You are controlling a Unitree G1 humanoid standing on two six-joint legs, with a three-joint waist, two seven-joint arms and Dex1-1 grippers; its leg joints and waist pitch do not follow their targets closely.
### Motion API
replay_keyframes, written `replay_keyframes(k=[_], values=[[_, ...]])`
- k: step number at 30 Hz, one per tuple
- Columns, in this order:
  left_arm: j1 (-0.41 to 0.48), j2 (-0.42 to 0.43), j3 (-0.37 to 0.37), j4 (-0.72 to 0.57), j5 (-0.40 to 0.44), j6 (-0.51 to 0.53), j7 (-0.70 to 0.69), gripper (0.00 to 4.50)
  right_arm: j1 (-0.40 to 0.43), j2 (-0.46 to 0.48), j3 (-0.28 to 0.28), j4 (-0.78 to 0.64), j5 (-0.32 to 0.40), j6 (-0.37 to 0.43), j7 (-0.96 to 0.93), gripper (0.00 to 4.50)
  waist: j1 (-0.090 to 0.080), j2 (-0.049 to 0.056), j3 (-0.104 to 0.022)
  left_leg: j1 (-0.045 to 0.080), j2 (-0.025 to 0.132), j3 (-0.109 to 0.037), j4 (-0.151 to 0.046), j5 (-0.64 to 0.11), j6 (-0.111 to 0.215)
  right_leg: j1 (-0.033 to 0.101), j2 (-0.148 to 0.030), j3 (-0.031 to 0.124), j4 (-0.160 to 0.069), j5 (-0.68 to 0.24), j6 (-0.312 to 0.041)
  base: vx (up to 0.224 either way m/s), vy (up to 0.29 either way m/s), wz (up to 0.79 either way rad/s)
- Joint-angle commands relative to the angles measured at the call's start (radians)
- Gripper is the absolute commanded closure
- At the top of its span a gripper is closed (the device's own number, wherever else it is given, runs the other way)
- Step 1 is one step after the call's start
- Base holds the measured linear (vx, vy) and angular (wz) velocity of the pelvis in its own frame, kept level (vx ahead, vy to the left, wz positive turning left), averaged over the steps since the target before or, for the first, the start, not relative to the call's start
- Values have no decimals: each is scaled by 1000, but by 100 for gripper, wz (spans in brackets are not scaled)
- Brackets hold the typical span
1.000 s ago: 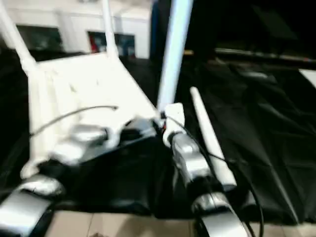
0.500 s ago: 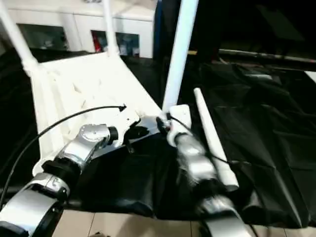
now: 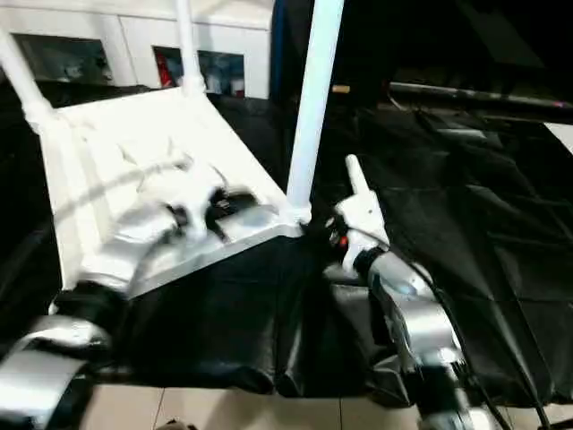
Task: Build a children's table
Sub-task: Rotate leg to tighten, then rotate table base
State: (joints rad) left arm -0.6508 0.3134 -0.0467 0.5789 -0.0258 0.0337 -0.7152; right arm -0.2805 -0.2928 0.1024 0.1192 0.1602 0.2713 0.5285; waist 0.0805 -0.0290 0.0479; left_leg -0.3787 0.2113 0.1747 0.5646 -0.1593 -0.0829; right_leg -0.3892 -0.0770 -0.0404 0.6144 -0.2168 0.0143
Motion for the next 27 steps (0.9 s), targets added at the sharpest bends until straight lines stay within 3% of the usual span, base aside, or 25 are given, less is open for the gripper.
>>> replay_keyframes(k=[1, 2, 3, 4, 5, 6, 8, 10, 11, 13, 14, 15, 18, 19, 21, 24, 25, 26, 27], values=[[47, 57, 49, -134, -4, 133, 6, 317, 4, -9, 40, -8, -15, 38, 16, 92, 1, 3, -65, 18, 18, 1, -52, -141, 42, 49, -46, 30, -53, 47, -219, 0, 0, 0], [47, 57, 49, -134, -4, 133, 6, 317, 4, -9, 40, -8, -15, 38, 16, 92, -2, 4, -62, 17, 17, 2, -53, -137, 36, 45, -44, 30, -53, 40, -224, 0, 0, 0], [67, 84, 63, -181, -2, 177, 5, 317, 1, -8, 52, 0, -28, 46, 13, 92, -2, 7, -62, 21, 18, 3, -52, -143, 26, 43, -42, 31, -53, 28, -225, 0, 0, 0], [94, 124, 84, -243, -10, 239, -8, 317, -6, -1, 65, 18, -48, 56, 3, 92, -3, 3, -61, 19, 15, 4, -53, -142, 25, 43, -40, 31, -55, 23, -222, 0, 0, 0], [128, 176, 108, -316, -16, 308, -31, 317, -18, 12, 76, 47, -67, 71, -13, 92, -1, 9, -61, 22, 18, 4, -54, -149, 15, 39, -42, 31, -54, 10, -223, 0, 0, 0], [169, 239, 127, -398, -30, 381, -75, 317, -33, 27, 85, 79, -81, 69, -25, 92, -5, -3, -60, 19, 16, 5, -56, -145, 10, 39, -40, 30, -53, 1, -223, 0, 0, 0], [208, 299, 145, -468, -47, 439, -120, 317, -49, 42, 91, 111, -87, 68, -34, 92, -6, 8, -60, 22, 15, 4, -55, -141, -2, 35, -39, 32, -51, -4, -223, 0, 0, 0], [264, 391, 187, -548, -47, 510, -159, 317, -87, 69, 97, 177, -101, 62, -60, 92, -7, -3, -62, 20, 14, 5, -54, -124, -4, 37, -40, 31, -46, 20, -228, 0, 0, 0], [277, 416, 200, -564, -42, 527, -165, 317, -99, 77, 98, 198, -105, 60, -68, 92, -8, 2, -60, 20, 11, 5, -54, -125, -7, 33, -36, 31, -45, 16, -225, 0, 0, 0], [297, 461, 227, -574, -21, 552, -154, 317, -124, 94, 100, 238, -109, 59, -81, 92, -9, 3, -58, 24, 12, 6, -54, -130, -15, 30, -33, 32, -45, 24, -219, 0, 0, 0], [298, 485, 248, -554, 12, 562, -123, 317, -143, 106, 99, 268, -111, 52, -92, 92, -7, -10, -56, 25, 12, 9, -55, -144, -16, 29, -32, 33, -48, 16, -214, 0, 0, 0], [302, 506, 266, -537, 46, 577, -83, 317, -161, 117, 98, 297, -112, 47, -101, 92, -4, -4, -55, 23, 11, 7, -56, -159, -24, 29, -35, 34, -45, -5, -207, 0, 0, 0], [310, 528, 283, -522, 92, 627, -8, 317, -192, 135, 93, 350, -119, 27, -123, 92, -3, -4, -54, 24, 13, 5, -59, -193, -47, 26, -38, 35, -47, -38, -193, 0, 0, 0], [326, 540, 277, -515, 112, 692, 48, 317, -230, 160, 78, 420, -126, 1, -149, 92, -3, -7, -55, 27, 14, 5, -58, -210, -57, 25, -39, 34, -47, -51, -189, 0, 0, 0], [347, 539, 260, -521, 104, 729, 52, 317, -257, 175, 72, 470, -134, -21, -165, 92, -4, -8, -54, 25, 13, 2, -60, -241, -68, 22, -42, 36, -49, -94, -188, 0, 0, 0], [401, 514, 199, -517, 110, 732, 34, 317, -296, 194, 63, 546, -138, -63, -198, 92, -1, -9, -56, 24, 11, 2, -59, -228, -67, 23, -39, 36, -47, -64, -192, 0, 0, 0], [420, 485, 170, -498, 119, 710, 36, 317, -320, 206, 53, 585, -134, -84, -215, 92, 0, 2, -59, 26, 12, 1, -57, -226, -68, 21, -42, 37, -45, -53, -194, 0, 0, 0], [420, 485, 170, -498, 119, 710, 36, 317, -320, 206, 53, 585, -134, -84, -215, 92, -2, -4, -58, 26, 11, 3, -57, -229, -68, 21, -38, 36, -47, -43, -197, 0, 0, 0], [423, 469, 163, -490, 119, 703, 39, 317, -327, 211, 50, 598, -132, -90, -218, 92, 2, -2, -62, 26, 11, 3, -54, -210, -63, 24, -38, 37, -42, -8, -200, 0, 0, 0]])
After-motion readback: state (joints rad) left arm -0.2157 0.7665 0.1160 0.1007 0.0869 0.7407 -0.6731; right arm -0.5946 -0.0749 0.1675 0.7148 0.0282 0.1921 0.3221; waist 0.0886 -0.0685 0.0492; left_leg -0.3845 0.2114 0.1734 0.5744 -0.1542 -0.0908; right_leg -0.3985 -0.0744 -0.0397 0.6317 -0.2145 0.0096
